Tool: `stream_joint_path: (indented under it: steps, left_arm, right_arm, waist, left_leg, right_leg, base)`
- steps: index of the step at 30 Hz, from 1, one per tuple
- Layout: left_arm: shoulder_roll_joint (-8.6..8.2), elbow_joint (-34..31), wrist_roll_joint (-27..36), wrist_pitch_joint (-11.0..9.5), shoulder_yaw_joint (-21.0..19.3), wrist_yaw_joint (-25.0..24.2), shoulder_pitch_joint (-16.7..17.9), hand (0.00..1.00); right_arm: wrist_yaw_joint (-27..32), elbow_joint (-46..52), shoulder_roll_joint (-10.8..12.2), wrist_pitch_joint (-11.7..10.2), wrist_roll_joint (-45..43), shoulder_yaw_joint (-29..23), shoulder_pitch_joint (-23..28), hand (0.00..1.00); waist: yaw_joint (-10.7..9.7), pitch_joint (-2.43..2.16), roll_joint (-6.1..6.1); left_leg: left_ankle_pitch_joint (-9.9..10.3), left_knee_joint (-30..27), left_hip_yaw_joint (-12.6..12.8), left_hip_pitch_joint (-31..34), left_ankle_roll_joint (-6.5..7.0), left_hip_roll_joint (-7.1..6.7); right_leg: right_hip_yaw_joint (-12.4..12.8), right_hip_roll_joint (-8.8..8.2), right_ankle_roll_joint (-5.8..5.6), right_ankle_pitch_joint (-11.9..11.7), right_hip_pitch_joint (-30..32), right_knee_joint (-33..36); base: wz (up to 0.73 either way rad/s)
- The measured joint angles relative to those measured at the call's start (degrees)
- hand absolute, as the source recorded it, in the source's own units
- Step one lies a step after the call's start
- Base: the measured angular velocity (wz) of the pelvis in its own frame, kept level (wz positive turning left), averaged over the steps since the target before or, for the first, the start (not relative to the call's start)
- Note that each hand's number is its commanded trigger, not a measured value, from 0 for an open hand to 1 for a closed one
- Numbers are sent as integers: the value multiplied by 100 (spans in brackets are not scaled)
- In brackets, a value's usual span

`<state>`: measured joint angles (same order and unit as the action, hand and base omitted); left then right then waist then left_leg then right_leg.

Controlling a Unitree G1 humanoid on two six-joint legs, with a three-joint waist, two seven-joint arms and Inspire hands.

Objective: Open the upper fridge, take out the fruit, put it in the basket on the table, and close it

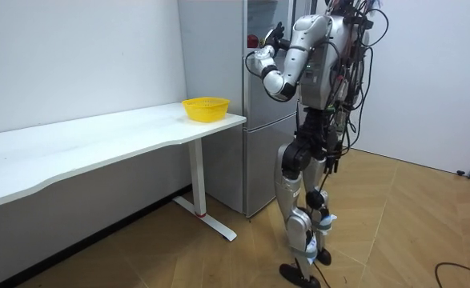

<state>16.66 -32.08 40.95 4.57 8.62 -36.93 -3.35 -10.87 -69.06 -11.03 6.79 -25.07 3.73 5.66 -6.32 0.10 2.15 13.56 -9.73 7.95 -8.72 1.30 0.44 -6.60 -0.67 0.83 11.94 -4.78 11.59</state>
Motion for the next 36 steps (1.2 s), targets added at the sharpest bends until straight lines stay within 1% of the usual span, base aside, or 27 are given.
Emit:
stream_joint_path:
  steps: [2,4,7,8,10,12,13,15,17,18,20,21,22,24,26,28,31,33,36]
  left_arm:
    - [-18,0,-10,0,127,-29,-137,0]
    - [-27,1,-8,2,185,-14,-174,0]
    - [-54,0,5,2,267,-12,-184,0]
    - [-71,1,9,1,310,5,-185,0]
    - [-95,1,9,1,370,25,-214,0]
    - [-134,1,9,1,429,20,-240,0]
    - [-148,1,10,2,485,20,-287,0]
    - [-164,2,10,2,527,19,-360,0]
    - [-200,4,10,2,619,19,-485,0]
    - [-203,9,10,3,640,18,-520,0]
    - [-204,12,10,4,713,21,-614,0]
    - [-205,12,10,6,740,22,-632,0]
    - [-204,11,13,9,748,11,-646,0]
    - [-202,12,14,10,814,17,-705,0]
    - [-203,12,13,14,905,11,-724,0]
    - [-214,12,12,19,965,7,-724,0]
    - [-240,20,12,54,985,-44,-729,0]
    - [-240,51,18,60,1025,-68,-761,0]
    - [-250,204,189,62,1195,-72,-948,0]
  right_arm:
    - [18,5,-1,-20,5,0,-4,0]
    - [17,-2,0,-53,30,2,1,0]
    - [40,-38,-2,-53,190,6,1,0]
    - [64,-66,-2,-63,284,7,-8,0]
    - [94,-98,-2,-87,360,18,0,0]
    - [147,-109,-3,-87,394,69,15,0]
    - [160,-117,-3,-87,408,92,13,0]
    - [159,-148,-5,-94,423,129,-2,0]
    - [169,-161,-5,-94,428,129,-1,0]
    - [170,-169,-4,-95,431,129,-1,0]
    - [179,-203,-10,-97,445,123,-10,0]
    - [191,-211,-12,-96,457,122,-10,0]
    - [199,-213,-13,-95,477,122,-10,0]
    - [199,-212,-12,-96,492,123,-15,0]
    - [197,-215,-18,-78,493,123,3,0]
    - [195,-207,-33,-67,491,121,-5,0]
    - [189,-197,-37,-66,490,121,-30,0]
    - [189,-197,-38,-68,500,122,-36,0]
    - [153,-199,-44,-53,632,122,-51,0]
  waist:
    - [-1,10,26]
    - [-23,6,38]
    - [-110,-2,54]
    - [-147,-3,60]
    - [-156,1,75]
    - [-190,0,90]
    - [-203,7,102]
    - [-295,10,108]
    - [-338,16,117]
    - [-345,16,117]
    - [-490,17,113]
    - [-513,19,111]
    - [-576,20,110]
    - [-612,23,106]
    - [-625,32,90]
    - [-633,32,90]
    - [-738,31,90]
    - [-771,31,89]
    - [-788,31,83]
  left_leg:
    - [0,0,15,6,0,-1]
    - [0,1,20,15,0,3]
    - [0,1,76,8,0,9]
    - [0,2,115,3,0,12]
    - [0,3,168,-1,0,18]
    - [0,5,274,-14,0,23]
    - [0,12,318,-46,0,26]
    - [0,17,323,-65,0,27]
    - [0,22,441,-93,0,38]
    - [0,22,453,-101,0,42]
    - [0,23,455,-104,-1,52]
    - [0,23,455,-102,-1,54]
    - [0,23,468,-91,-1,62]
    - [1,29,516,-81,-2,77]
    - [1,32,620,-84,-2,95]
    - [1,31,621,-92,-2,97]
    - [1,29,623,-103,-2,99]
    - [1,29,624,-109,-2,102]
    - [1,33,646,-113,-2,101]
  right_leg:
    - [39,14,-1,1,22,-14]
    - [52,13,-1,1,21,-3]
    - [56,12,-1,0,-1,5]
    - [95,15,0,-1,-1,5]
    - [185,42,4,-8,4,6]
    - [259,69,6,-11,7,5]
    - [328,77,7,-13,9,6]
    - [364,76,10,-15,4,7]
    - [472,83,13,-17,17,8]
    - [489,84,18,-20,18,8]
    - [498,92,23,-23,18,5]
    - [499,95,24,-24,20,2]
    - [509,104,33,-29,43,1]
    - [543,123,51,-40,95,2]
    - [620,152,61,-47,97,2]
    - [664,165,66,-50,97,-3]
    - [661,168,67,-51,104,-4]
    - [675,172,71,-53,111,-3]
    - [734,180,73,-55,170,8]
  base:
    - [-5]
    - [-2]
    - [-2]
    - [-10]
    - [-23]
    - [-25]
    - [-25]
    - [-17]
    - [-21]
    - [-24]
    - [-4]
    - [0]
    - [-9]
    - [-12]
    - [-13]
    - [-11]
    - [-1]
    - [-2]
    - [-10]
